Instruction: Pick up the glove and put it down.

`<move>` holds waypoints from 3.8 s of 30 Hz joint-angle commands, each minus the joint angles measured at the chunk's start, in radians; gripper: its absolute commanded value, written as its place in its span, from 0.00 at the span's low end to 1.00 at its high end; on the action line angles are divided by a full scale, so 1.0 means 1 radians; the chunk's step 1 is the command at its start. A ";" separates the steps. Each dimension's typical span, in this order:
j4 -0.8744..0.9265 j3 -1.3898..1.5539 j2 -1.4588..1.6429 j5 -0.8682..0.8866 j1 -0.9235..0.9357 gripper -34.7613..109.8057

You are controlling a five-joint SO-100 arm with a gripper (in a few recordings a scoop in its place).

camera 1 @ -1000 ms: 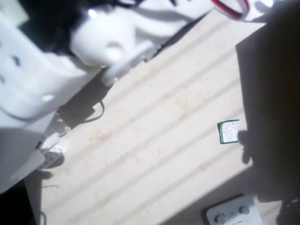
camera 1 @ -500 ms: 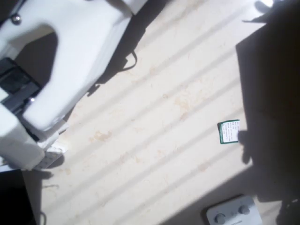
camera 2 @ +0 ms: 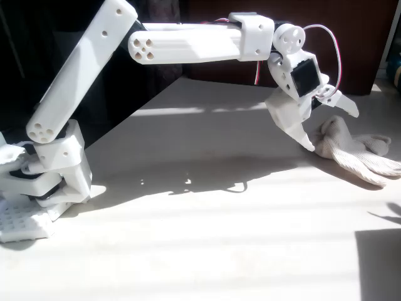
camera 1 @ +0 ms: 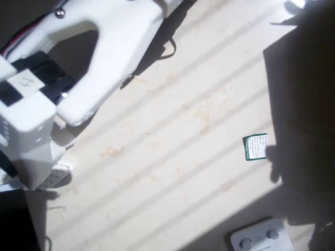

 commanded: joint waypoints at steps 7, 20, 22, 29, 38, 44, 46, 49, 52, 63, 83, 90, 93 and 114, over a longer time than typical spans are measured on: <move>-0.029 -0.043 -0.041 0.029 -0.037 0.49; -0.029 -0.213 -0.153 0.017 -0.028 0.49; -0.029 -0.216 -0.156 0.017 -0.026 0.49; -0.023 -0.216 -0.158 0.017 -0.026 0.49; -0.029 -0.216 -0.161 0.014 -0.025 0.30; -0.029 -0.216 -0.163 0.014 -0.023 0.24; -0.029 -0.216 -0.163 0.014 -0.023 0.24; -0.029 -0.216 -0.163 0.014 -0.025 0.24; -0.029 -0.216 -0.163 0.014 -0.025 0.24; -0.012 -0.236 -0.043 0.014 -0.018 0.24; 0.137 -0.236 0.135 -0.135 0.362 0.24; 0.193 -0.225 0.140 -0.163 0.575 0.24; 0.202 -0.225 0.137 -0.199 0.650 0.24; 0.268 -0.215 -0.064 -0.255 0.819 0.24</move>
